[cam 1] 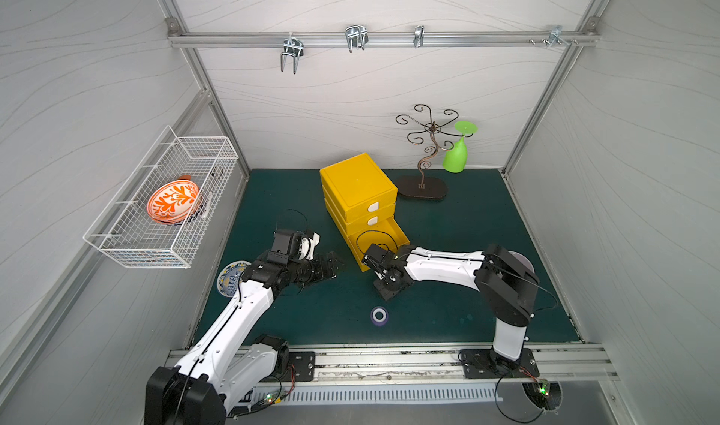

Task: Place the transparent tape into the drawer according to color
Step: Pick up the tape at the center of the board, then place the tape in the drawer.

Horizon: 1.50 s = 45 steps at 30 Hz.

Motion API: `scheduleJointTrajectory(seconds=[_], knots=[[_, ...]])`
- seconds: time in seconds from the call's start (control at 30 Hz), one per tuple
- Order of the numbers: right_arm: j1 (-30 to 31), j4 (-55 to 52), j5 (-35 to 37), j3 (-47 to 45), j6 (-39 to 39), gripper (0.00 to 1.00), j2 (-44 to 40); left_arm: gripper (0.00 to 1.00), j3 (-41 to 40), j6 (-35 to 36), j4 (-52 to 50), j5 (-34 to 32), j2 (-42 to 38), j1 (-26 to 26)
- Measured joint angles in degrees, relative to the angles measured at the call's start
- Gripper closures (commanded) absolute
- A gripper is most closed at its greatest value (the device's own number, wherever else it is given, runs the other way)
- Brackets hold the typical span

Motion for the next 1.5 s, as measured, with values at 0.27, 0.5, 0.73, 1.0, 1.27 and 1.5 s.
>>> scheduleJointTrajectory(seconds=[0.27,0.5,0.73,1.0,1.27,1.5], knots=[[0.0,-1.2,0.3,-1.2,1.1,1.00,-3.0,0.01,0.0,0.0,-0.3,-0.1,0.0,0.0],[-0.1,-2.2,0.4,-1.2,1.6,1.00,-7.2,0.01,0.0,0.0,-0.3,-0.1,0.0,0.0],[-2.1,-3.7,0.3,-0.4,1.7,1.00,-10.4,0.01,0.0,0.0,-0.3,-0.1,0.0,-0.4],[-5.3,-4.7,0.3,6.3,0.1,1.00,-10.7,0.01,-0.9,-0.5,-0.3,-0.1,-0.1,-1.7],[-8.5,-3.3,0.8,12.6,-2.0,1.00,-9.9,0.01,-1.7,-1.4,0.4,-0.3,-0.3,-3.9],[-10.9,1.9,1.4,14.4,-3.3,1.00,-5.1,0.01,-3.0,-2.2,1.2,-1.6,-0.3,-7.4]])
